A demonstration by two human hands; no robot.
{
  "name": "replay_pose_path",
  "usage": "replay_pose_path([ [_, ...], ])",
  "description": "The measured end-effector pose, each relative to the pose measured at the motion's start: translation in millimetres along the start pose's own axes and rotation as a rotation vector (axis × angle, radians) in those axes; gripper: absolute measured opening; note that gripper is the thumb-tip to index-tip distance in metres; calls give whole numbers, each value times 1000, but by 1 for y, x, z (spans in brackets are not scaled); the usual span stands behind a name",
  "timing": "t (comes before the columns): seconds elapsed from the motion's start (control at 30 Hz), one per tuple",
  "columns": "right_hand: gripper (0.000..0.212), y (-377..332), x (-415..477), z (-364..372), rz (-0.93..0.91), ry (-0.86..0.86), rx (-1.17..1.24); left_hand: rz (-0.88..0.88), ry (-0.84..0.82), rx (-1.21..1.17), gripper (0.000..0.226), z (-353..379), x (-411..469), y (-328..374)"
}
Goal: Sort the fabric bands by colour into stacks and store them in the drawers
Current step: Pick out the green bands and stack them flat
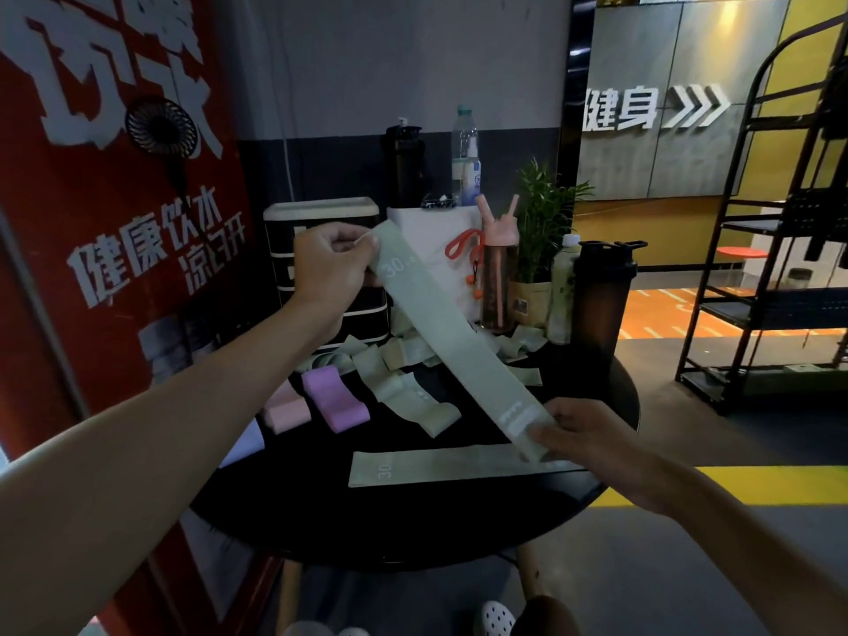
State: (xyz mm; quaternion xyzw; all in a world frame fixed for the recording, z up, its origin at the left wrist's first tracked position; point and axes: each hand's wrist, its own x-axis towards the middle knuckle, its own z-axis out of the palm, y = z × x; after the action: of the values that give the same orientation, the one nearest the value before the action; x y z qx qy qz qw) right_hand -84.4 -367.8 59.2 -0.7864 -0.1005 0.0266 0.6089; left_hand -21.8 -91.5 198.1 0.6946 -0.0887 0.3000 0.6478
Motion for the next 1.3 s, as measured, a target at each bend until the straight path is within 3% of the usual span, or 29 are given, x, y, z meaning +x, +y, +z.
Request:
replay_pose_path([
  [0.07,10,7,-1,-7,15,90,106,-27,24,0,4,-10,-4,-12],
  [0.13,7,11,1,-12,14,199,211,-45,42,10,11,-19,-12,-26],
  [0.3,16,22,2,-17,-81,385,134,-97,13,80,20,-31,-40,-58],
  [0.47,23,40,2,-22,-154,433,-53,-112,-29,238,25,-45,-77,-98],
  [0.67,16,56,1,-22,-186,414,-222,-66,-146,445,25,-59,-116,-135],
  [1.07,16,67,0,-17,-238,429,-359,-50,-217,513,34,-62,-131,-147],
  [1.3,16,74,4,-19,-245,401,-505,-72,-231,562,25,-63,-132,-146],
])
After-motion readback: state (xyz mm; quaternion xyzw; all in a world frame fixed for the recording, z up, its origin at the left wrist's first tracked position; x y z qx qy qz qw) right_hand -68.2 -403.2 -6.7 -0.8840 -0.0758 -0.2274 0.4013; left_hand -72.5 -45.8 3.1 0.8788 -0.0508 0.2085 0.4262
